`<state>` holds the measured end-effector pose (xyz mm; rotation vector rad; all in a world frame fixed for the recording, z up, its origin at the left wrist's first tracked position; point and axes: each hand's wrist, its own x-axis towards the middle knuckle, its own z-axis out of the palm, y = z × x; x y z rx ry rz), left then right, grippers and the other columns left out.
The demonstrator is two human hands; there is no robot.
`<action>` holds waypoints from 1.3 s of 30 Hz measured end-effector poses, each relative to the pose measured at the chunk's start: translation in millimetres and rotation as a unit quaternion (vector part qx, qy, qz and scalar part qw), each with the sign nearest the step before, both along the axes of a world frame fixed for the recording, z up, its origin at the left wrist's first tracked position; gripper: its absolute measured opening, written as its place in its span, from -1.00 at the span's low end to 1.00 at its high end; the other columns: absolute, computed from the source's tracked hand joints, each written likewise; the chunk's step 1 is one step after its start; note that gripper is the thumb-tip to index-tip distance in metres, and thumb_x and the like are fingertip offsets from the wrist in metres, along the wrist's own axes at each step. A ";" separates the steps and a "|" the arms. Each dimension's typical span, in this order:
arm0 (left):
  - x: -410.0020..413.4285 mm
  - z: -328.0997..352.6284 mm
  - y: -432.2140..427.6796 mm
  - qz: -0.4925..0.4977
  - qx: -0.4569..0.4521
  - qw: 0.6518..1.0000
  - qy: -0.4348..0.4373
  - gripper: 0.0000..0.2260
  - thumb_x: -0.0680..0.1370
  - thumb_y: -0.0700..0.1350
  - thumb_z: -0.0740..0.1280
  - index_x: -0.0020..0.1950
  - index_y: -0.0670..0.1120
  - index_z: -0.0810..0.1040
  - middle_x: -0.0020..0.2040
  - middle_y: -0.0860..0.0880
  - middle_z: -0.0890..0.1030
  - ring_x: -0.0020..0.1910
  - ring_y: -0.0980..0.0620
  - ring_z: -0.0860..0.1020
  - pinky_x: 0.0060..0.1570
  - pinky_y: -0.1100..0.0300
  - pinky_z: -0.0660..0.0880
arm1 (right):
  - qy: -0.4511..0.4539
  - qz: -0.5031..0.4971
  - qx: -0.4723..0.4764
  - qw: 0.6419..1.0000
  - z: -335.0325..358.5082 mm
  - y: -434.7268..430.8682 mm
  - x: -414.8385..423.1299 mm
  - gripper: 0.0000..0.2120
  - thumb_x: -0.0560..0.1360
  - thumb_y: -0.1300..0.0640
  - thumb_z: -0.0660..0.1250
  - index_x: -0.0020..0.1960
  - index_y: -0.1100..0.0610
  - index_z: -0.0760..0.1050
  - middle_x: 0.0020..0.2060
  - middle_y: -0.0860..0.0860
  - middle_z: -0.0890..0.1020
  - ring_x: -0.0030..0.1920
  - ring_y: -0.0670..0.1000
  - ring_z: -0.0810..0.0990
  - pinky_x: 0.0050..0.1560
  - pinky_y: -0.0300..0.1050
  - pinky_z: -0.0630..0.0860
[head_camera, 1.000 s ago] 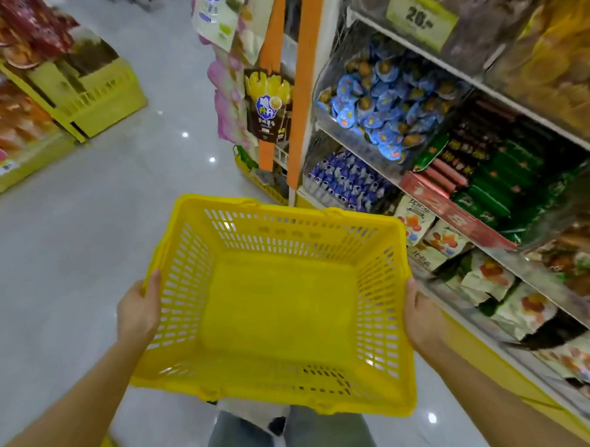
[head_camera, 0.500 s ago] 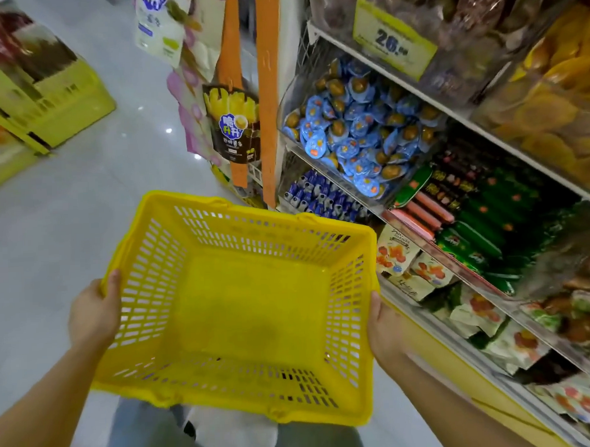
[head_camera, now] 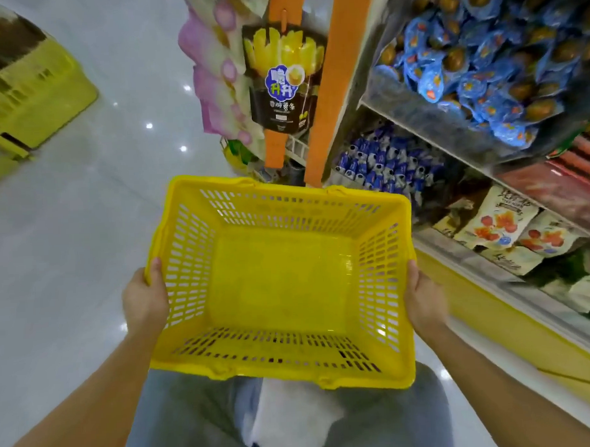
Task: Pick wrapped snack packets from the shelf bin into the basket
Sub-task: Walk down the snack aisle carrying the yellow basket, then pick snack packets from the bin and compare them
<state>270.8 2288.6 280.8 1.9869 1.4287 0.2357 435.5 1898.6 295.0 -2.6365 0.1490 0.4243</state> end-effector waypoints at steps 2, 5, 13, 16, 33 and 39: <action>-1.1 -29.7 6.4 0.006 -0.003 1.000 -0.018 -0.64 0.61 0.09 0.10 -0.20 -0.15 0.42 -0.22 -0.27 0.51 -0.16 -0.23 0.48 -0.19 0.03 0.28 | -0.011 -0.005 0.000 1.000 -26.7 8.1 -1.3 -0.50 0.61 -0.11 -0.13 -0.15 0.17 0.45 -0.22 0.27 0.58 -0.14 0.27 0.55 -0.27 -0.06 0.26; 1.0 -78.7 10.7 0.008 -0.005 0.999 -0.040 -0.63 0.61 0.10 0.10 -0.22 -0.15 0.40 -0.28 -0.14 0.45 -0.23 -0.09 0.39 -0.20 0.08 0.26 | -0.014 -0.015 0.002 1.000 -73.0 15.1 -0.5 -0.51 0.61 -0.11 -0.12 -0.15 0.17 0.44 -0.17 0.29 0.59 -0.13 0.27 0.54 -0.25 -0.06 0.27; 25.1 -212.6 -4.7 0.016 -0.006 0.997 -0.081 -0.66 0.60 0.10 0.12 -0.20 -0.12 0.42 -0.27 -0.13 0.45 -0.23 -0.07 0.38 -0.20 0.09 0.26 | -0.033 -0.057 -0.021 0.998 -206.5 9.5 17.4 -0.49 0.63 -0.05 -0.10 0.12 0.30 0.47 -0.02 0.36 0.58 0.00 0.36 0.53 -0.16 0.05 0.38; 29.2 -258.4 -10.9 0.010 -0.001 0.996 -0.084 -0.65 0.61 0.09 0.12 -0.21 -0.13 0.41 -0.27 -0.14 0.45 -0.23 -0.08 0.38 -0.20 0.08 0.26 | -0.026 -0.060 -0.032 0.997 -246.0 2.0 19.6 -0.49 0.62 -0.05 -0.09 0.12 0.30 0.46 0.00 0.38 0.57 0.03 0.36 0.53 -0.06 0.12 0.43; 50.1 -334.8 -31.1 -0.106 0.047 0.993 0.001 -0.64 0.63 0.02 0.04 0.01 -0.26 0.41 0.02 -0.41 0.51 0.04 -0.36 0.49 -0.05 -0.09 0.39 | -0.053 -0.077 -0.018 0.995 -342.9 -35.7 9.3 -0.47 0.62 -0.06 -0.05 0.01 0.35 0.50 -0.01 0.39 0.58 0.03 0.36 0.54 -0.07 0.09 0.43; 62.8 -328.3 -29.4 -0.173 -0.015 0.984 0.038 -0.65 0.62 -0.10 0.12 0.15 -0.42 0.34 0.16 -0.48 0.44 0.17 -0.41 0.43 0.11 -0.11 0.36 | 0.025 -0.014 -0.032 0.999 -330.7 -50.8 -7.4 -0.54 0.63 0.02 -0.04 0.13 0.37 0.46 0.13 0.34 0.54 0.14 0.27 0.52 -0.04 -0.02 0.37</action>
